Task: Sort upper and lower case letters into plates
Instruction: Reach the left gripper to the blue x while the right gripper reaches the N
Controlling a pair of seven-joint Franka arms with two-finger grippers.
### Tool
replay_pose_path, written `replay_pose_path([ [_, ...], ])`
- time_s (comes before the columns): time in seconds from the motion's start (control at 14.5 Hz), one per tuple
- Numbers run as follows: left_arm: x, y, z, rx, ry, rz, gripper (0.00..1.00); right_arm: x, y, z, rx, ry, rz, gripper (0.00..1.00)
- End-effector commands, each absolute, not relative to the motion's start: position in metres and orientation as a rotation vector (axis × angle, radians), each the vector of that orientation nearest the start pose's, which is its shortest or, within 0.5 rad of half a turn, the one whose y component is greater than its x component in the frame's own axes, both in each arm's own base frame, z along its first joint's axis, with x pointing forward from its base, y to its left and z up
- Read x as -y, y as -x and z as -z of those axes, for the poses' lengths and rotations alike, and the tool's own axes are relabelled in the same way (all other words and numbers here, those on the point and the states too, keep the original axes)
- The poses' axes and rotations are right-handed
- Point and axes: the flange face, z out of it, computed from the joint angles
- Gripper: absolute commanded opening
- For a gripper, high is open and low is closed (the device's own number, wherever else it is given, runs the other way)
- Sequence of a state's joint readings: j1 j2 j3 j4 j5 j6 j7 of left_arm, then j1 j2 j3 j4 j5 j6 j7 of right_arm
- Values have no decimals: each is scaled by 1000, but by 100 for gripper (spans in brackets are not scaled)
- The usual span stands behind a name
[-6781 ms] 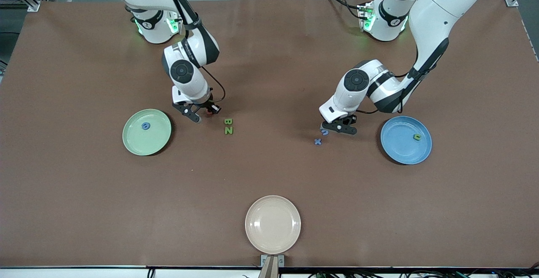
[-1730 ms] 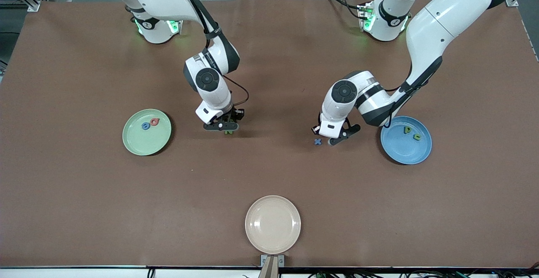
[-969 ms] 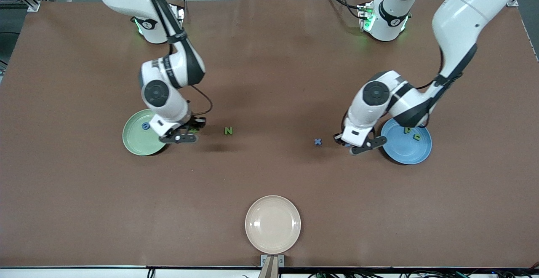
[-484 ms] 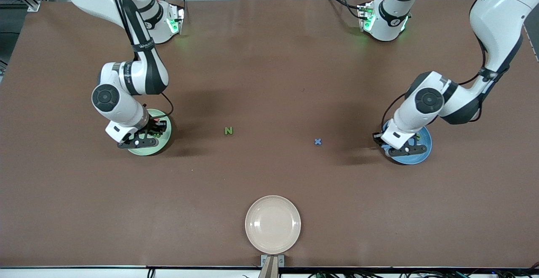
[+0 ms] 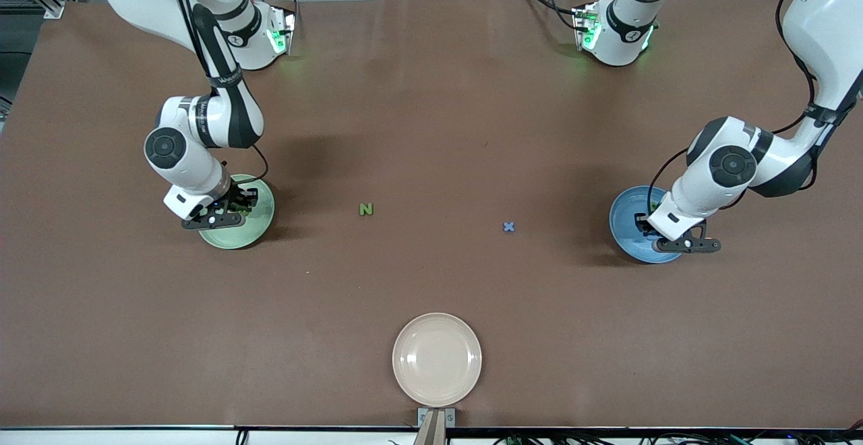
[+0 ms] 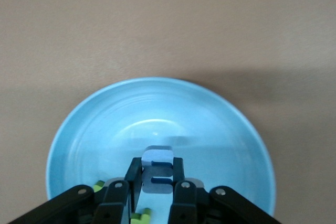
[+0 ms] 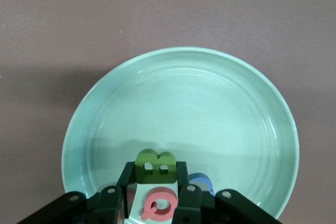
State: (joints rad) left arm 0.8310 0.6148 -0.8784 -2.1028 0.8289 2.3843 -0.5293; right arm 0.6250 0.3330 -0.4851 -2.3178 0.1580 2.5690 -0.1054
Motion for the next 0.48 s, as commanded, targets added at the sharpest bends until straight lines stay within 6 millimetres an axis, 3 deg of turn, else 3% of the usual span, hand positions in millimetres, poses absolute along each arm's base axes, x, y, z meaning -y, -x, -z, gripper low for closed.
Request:
replay_pose_path([
  [0.0, 14, -573, -206, -131, 3075, 49, 9, -68, -508, -214, 232, 3191, -58, 2],
  [0.07, 14, -572, -202, -137, 3071, 45, 10, -69, -507, -213, 234, 3190, -68, 4],
  [0.14, 12, -572, -198, -154, 3063, 44, 10, -71, -506, -213, 236, 3188, -76, 23],
  [0.21, 9, -571, -193, -156, 3062, 36, 10, -72, -505, -212, 243, 3185, -92, 76],
  [0.28, 7, -572, -193, -155, 3058, 39, 10, -74, -503, -212, 242, 3181, -115, 99],
  [0.42, 8, -572, -191, -158, 3062, 34, 12, -77, -502, -219, 241, 3165, -153, 100],
])
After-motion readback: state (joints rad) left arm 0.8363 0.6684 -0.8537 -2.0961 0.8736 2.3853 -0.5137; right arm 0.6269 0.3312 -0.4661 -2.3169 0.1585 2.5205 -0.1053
